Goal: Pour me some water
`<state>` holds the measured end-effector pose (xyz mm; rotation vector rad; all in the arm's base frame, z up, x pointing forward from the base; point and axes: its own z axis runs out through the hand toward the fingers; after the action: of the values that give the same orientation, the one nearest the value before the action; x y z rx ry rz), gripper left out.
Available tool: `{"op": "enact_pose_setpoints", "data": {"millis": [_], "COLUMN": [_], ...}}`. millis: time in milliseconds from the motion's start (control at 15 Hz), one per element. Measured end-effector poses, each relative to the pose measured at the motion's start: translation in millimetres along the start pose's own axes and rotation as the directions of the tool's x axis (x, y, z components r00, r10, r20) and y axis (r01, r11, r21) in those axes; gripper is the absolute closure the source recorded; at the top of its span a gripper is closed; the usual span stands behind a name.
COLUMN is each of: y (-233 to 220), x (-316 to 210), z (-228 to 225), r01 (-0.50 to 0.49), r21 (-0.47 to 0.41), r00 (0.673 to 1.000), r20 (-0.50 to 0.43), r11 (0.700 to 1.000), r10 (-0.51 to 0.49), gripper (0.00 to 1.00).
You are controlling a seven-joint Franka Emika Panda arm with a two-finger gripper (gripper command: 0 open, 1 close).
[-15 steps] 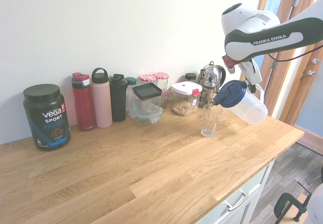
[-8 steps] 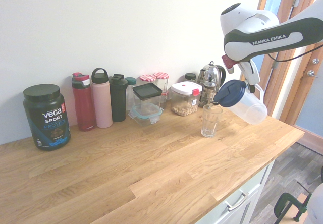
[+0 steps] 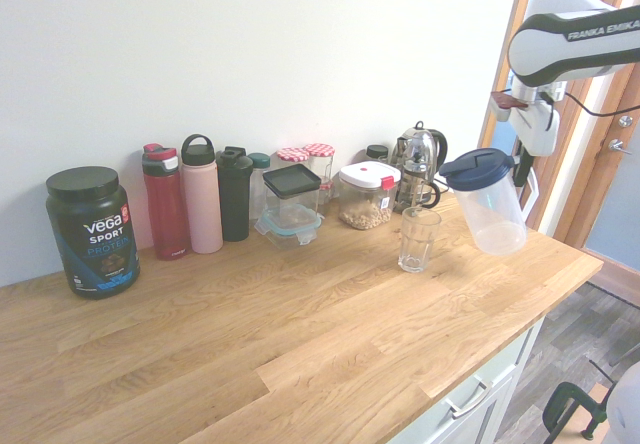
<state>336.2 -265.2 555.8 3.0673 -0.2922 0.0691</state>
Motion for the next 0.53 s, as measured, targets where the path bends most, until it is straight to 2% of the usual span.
{"op": "enact_pose_setpoints", "data": {"millis": [200,400,533], "y": [13,31,24], "x": [-26,-66,-90], "z": [12,8,-3], "r01": [-0.048,-0.016,0.01], "r21": [0.151,0.27,0.331], "r00": [0.997,0.99,0.98], "r20": [-0.048,-0.133,-0.19], "r11": [0.987,0.963,0.943], "r10": [0.056,0.054,0.057], "gripper": [1.0,1.0,1.0]}}
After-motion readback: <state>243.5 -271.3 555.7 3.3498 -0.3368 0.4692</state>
